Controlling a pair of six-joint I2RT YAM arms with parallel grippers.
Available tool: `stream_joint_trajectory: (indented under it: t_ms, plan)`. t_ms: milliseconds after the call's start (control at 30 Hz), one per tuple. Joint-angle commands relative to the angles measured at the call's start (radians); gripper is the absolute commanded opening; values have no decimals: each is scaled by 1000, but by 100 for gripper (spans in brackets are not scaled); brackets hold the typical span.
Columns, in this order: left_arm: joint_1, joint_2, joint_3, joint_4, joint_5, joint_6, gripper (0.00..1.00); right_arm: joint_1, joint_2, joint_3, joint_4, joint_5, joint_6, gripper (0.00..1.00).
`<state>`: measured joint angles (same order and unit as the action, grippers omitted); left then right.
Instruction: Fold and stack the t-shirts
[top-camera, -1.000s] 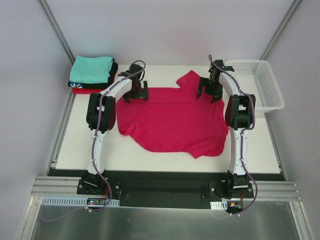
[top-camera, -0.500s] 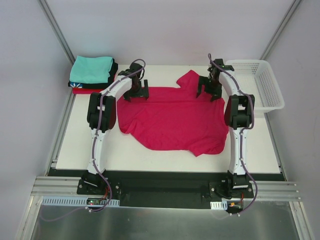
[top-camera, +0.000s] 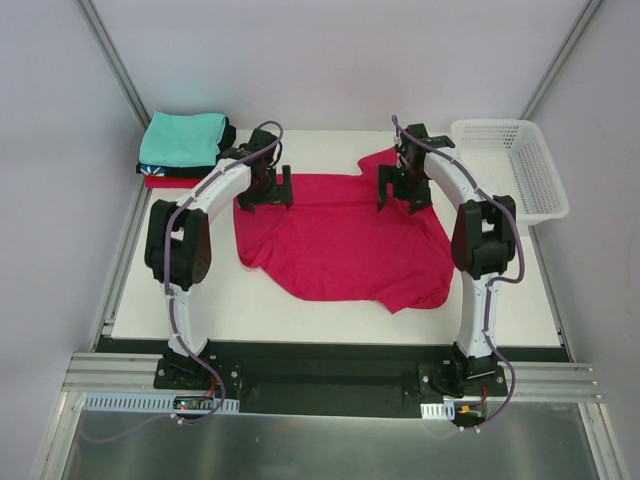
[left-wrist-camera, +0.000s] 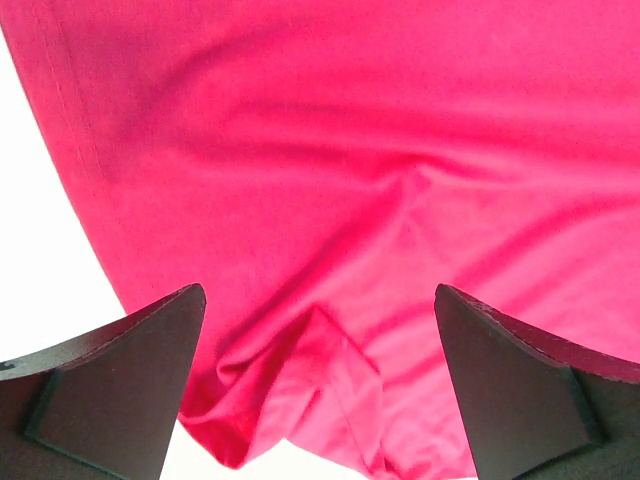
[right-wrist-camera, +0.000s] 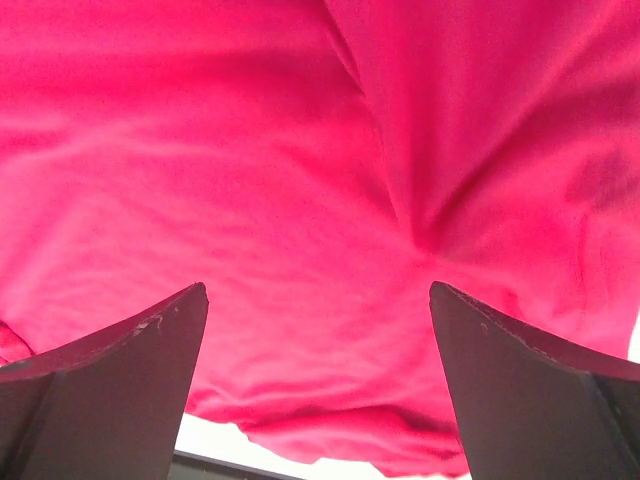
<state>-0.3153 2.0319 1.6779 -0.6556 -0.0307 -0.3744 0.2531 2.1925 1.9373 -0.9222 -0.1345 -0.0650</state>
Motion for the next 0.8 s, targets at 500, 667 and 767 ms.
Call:
stream_joint_trajectory:
  t_ms: [500, 667, 767]
  plan:
    - [-71, -269, -239, 16, 29, -75, 99, -6, -41, 58, 78, 65, -45, 96]
    - [-96, -295, -300, 34, 64, -98, 99, -46, 172, 328, 74, -63, -68, 96]
    - [-97, -312, -319, 42, 69, -101, 99, -78, 242, 364, 91, -174, -23, 96]
